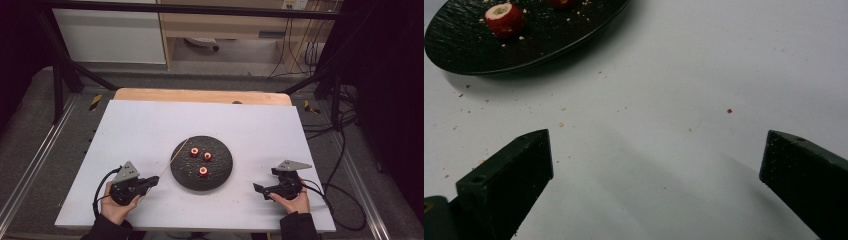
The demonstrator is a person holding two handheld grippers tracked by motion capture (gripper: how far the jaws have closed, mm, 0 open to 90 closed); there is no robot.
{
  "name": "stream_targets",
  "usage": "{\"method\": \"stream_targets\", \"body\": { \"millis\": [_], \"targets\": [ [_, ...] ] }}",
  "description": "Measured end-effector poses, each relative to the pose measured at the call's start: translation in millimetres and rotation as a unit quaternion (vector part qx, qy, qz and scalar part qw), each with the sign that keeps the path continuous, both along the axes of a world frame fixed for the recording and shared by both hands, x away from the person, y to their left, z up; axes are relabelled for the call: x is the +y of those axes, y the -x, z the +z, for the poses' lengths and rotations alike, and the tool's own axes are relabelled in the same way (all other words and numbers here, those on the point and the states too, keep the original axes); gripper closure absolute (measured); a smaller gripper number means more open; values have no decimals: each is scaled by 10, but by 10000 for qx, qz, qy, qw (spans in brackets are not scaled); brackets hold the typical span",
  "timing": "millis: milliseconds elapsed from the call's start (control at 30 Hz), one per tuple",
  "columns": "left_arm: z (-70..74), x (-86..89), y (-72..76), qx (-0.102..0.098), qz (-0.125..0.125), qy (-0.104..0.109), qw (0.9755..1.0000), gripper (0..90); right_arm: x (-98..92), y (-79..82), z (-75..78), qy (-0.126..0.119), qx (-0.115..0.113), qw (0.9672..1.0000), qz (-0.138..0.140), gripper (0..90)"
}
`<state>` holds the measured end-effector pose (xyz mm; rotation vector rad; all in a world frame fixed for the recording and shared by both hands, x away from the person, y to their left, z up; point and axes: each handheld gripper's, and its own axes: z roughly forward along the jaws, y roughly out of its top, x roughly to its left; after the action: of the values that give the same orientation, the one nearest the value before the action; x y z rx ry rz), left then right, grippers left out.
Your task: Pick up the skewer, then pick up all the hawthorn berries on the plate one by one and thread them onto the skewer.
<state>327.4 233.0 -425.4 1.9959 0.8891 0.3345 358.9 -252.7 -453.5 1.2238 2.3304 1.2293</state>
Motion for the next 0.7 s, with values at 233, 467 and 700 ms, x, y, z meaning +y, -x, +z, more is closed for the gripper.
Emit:
{"method": "stream_targets", "body": {
  "millis": [233,467,700],
  "targets": [
    [-24,12,16,47,-71,83,9999,882,62,-18,21,17,34,10000,27,6],
    [-47,14,13,51,-60,113,9999,882,143,-28,60,-39,-37,9999,91,5],
    [-47,44,2,71,-10,190,9998,882,252,-51,89,54,38,9999,151,5]
  ]
}}
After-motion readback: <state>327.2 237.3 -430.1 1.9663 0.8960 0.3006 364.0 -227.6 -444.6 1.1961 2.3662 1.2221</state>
